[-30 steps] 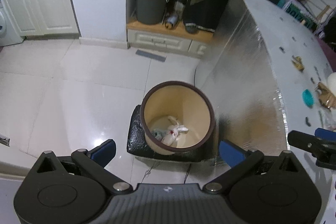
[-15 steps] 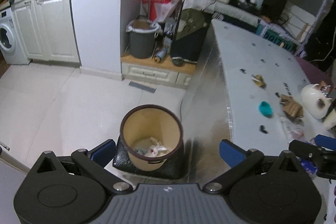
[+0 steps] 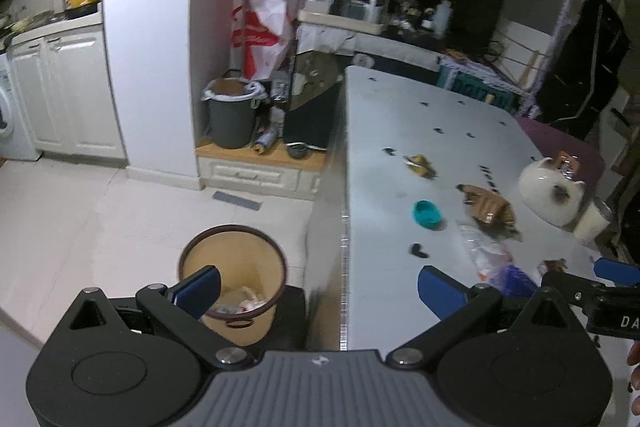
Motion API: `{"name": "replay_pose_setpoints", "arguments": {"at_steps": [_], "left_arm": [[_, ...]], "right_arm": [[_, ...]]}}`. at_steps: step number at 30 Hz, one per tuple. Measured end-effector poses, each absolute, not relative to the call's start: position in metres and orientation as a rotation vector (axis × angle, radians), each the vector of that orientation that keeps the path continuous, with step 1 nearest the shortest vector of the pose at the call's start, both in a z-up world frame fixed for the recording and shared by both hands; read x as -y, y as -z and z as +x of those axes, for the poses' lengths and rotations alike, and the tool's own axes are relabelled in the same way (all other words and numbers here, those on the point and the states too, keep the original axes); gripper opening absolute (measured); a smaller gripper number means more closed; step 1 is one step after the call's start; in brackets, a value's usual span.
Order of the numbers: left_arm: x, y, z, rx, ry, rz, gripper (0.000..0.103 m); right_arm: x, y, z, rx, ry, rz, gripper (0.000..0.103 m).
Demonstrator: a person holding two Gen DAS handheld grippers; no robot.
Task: Collect trash
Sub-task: 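Lift both tools away from the wastebasket back toward the table, then grasp the blue printed wrapper with the left tool while the right tool grasps the red snack packet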
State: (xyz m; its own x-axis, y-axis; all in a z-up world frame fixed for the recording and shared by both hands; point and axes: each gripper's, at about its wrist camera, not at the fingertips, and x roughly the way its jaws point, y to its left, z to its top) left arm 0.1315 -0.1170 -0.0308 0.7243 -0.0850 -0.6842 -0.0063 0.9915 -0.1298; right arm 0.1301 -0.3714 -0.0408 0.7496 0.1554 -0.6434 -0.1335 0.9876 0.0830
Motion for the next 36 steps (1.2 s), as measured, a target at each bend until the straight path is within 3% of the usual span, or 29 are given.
{"name": "replay_pose_setpoints", "arguments": {"at_steps": [10, 21, 29, 36], "left_arm": [[0.166, 0.035, 0.147, -0.782, 0.147, -0.153, 0.103], [0.224, 0.057, 0.188, -0.875, 0.322, -0.228, 0.103], [0.254, 0.108, 0.221, -1.078, 0.366, -0.594, 0.103], [0.269, 0.153, 0.23, -1.225, 0.298, -0.717, 0.103]], "right_arm": [[0.447, 0.051, 0.124, -0.679, -0.058, 0.154, 0.103], [0.534, 0.113, 0.191, -0.783, 0.173, 0.14, 0.103], [0.548, 0.165, 0.232, -0.864, 0.227, 0.053, 0.103], [0.519, 0.194, 0.222, -0.95, 0.146, 0.002, 0.103]]}}
